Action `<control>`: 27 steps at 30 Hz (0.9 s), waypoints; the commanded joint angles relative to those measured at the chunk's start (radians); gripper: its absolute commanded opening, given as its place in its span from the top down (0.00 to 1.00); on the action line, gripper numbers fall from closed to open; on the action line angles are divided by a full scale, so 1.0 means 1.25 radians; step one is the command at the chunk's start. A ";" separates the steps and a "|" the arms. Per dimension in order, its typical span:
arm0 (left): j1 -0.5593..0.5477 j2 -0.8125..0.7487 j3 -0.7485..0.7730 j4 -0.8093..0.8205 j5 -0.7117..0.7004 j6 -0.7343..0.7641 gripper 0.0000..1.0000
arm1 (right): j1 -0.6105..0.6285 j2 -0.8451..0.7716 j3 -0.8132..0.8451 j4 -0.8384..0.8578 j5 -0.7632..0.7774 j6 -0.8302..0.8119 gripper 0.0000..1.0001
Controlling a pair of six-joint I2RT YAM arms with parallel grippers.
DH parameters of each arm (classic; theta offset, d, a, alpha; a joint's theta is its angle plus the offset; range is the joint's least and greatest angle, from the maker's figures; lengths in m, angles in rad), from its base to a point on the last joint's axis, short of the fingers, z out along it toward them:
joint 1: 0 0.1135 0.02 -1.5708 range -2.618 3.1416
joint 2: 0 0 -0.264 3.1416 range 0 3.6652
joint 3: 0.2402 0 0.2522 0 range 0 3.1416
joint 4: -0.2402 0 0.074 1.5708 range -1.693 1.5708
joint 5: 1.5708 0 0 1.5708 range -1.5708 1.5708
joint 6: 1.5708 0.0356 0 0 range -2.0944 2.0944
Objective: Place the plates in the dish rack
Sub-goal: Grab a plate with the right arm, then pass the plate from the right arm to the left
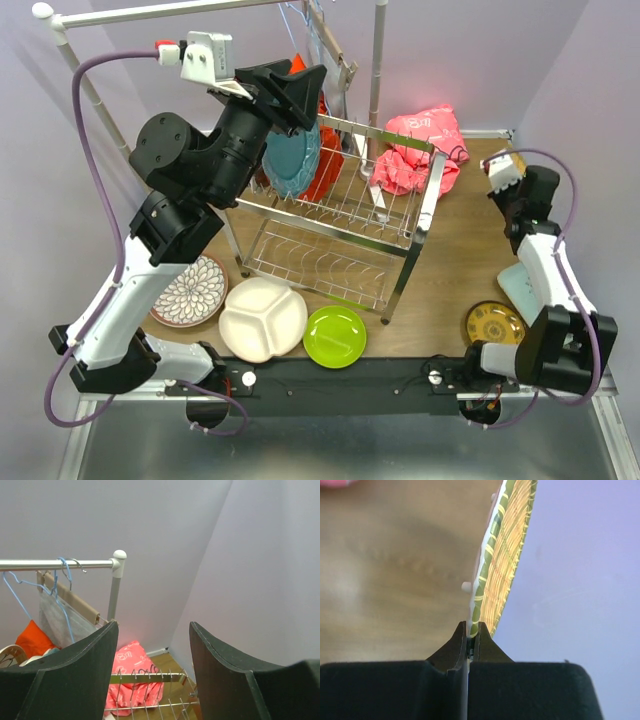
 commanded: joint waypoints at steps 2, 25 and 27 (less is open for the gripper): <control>0.011 0.016 0.051 0.040 0.070 -0.037 0.32 | 0.000 -0.108 0.134 -0.019 -0.114 0.198 0.99; 0.041 0.240 0.292 -0.044 0.299 -0.214 0.32 | 0.051 -0.231 0.359 0.117 -0.703 -0.047 0.99; 0.039 0.250 0.294 -0.048 0.303 -0.235 0.32 | 0.062 -0.228 0.365 0.113 -0.724 -0.079 0.99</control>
